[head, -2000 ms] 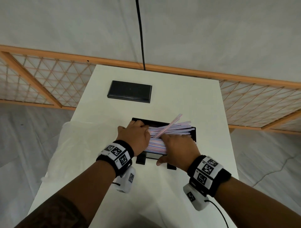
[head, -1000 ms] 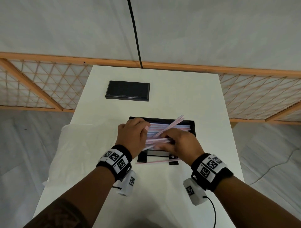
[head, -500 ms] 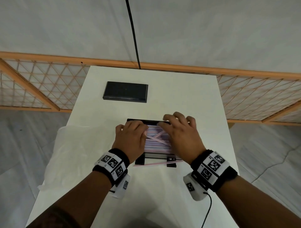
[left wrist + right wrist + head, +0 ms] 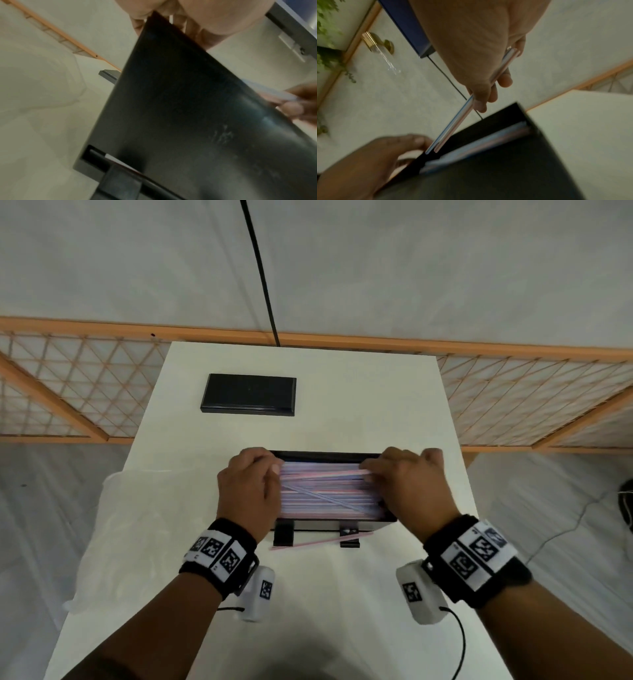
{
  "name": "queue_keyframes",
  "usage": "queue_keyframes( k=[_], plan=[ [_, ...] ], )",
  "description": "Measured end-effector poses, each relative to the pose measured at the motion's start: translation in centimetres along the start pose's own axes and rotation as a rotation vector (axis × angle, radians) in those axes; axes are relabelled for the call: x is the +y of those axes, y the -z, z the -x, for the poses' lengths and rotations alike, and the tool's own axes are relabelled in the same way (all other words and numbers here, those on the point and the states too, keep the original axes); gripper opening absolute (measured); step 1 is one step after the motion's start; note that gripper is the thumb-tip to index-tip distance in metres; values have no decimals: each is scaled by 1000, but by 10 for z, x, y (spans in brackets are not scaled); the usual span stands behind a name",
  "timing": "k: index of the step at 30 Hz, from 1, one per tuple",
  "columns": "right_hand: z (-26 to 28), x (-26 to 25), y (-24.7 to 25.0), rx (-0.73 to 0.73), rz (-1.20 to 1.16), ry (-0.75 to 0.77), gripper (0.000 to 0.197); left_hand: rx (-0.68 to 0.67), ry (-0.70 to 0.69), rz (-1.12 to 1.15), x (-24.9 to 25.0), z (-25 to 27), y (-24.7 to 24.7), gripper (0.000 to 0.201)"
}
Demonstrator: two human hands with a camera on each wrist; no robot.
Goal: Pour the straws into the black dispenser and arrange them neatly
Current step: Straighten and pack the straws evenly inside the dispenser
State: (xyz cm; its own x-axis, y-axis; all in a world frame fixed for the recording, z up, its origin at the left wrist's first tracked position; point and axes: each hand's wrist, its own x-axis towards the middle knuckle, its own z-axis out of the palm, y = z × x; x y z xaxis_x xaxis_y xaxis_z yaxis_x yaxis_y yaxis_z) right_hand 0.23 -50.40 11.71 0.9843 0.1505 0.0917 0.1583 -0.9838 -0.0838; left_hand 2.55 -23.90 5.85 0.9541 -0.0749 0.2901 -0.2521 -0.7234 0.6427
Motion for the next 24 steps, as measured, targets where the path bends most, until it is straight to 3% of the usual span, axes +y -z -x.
queue_keyframes(
  k=[3,5,7,8,10,12,13,16,19,24],
  plan=[
    [2,-20,-23,-54,-112,21,17,-10,-48,4,9,-5,5,28],
    [10,-27,-21,53,-217,39,22,-147,-183,-95,12,-6,5,28],
    [26,-40,-13,157,-392,177,17,-272,-270,-191,11,-6,1,29],
    [36,-49,-11,121,-445,263,18,-298,-283,-216,10,-5,-1,30],
    [54,-68,-20,-152,-376,324,24,-316,-261,-248,11,-5,-4,32],
    [63,-84,-45,-503,-118,227,43,-330,-238,-273,12,-6,-5,32],
    [63,-88,-59,-601,-15,183,50,-331,-241,-276,12,-6,-5,32],
    [55,-95,-85,-647,80,83,53,-335,-259,-231,10,-6,-4,34],
    [51,-93,-92,-653,99,51,35,-326,-241,-129,6,-8,-4,38],
    [55,-85,-51,-654,136,34,24,-355,-212,-149,2,-6,9,44]
  ],
)
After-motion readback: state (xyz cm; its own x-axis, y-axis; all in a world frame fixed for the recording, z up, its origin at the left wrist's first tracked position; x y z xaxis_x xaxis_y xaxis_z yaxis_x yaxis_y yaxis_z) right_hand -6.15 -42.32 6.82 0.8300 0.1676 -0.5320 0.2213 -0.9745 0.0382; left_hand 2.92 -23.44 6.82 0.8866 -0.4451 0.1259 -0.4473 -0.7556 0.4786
